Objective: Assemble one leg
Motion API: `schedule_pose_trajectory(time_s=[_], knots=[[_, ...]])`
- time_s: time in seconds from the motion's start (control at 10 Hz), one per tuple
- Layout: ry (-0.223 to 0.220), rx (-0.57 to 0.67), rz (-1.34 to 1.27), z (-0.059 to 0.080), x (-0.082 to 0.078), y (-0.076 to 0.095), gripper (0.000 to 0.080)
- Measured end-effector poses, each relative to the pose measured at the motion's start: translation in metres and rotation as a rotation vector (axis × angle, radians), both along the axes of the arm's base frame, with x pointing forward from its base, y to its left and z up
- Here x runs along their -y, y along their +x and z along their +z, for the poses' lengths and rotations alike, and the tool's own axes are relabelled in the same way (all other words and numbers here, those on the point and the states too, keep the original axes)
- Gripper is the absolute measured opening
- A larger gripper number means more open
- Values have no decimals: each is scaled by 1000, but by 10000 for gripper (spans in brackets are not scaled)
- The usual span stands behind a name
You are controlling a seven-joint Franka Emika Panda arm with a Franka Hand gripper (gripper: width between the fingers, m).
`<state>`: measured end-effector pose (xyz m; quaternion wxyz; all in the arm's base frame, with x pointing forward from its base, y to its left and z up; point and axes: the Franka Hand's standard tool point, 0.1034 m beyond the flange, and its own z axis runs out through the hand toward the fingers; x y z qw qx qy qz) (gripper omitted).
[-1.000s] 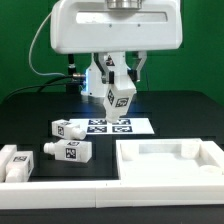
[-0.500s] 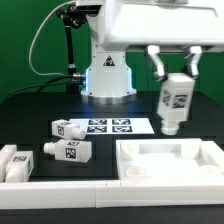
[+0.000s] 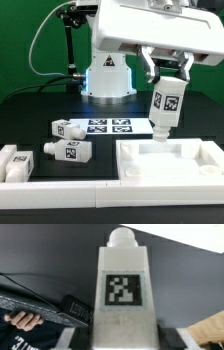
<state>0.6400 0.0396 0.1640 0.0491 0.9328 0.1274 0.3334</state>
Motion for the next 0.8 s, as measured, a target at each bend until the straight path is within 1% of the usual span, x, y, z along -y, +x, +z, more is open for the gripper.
schedule_pose_trajectory(time_s=[0.1, 0.2, 0.3, 0.4, 0.5, 0.6, 0.8], knots=[[21, -2, -6, -7, -11, -2, 284], [54, -13, -12, -15, -28, -1, 284], [91, -30, -9, -20, -52, 3, 284], [139, -75, -29, -17, -71, 6, 284], [120, -57, -17, -13, -68, 8, 284], [120, -62, -23, -16, -66, 7, 284], [119, -58, -24, -17, -65, 6, 284]])
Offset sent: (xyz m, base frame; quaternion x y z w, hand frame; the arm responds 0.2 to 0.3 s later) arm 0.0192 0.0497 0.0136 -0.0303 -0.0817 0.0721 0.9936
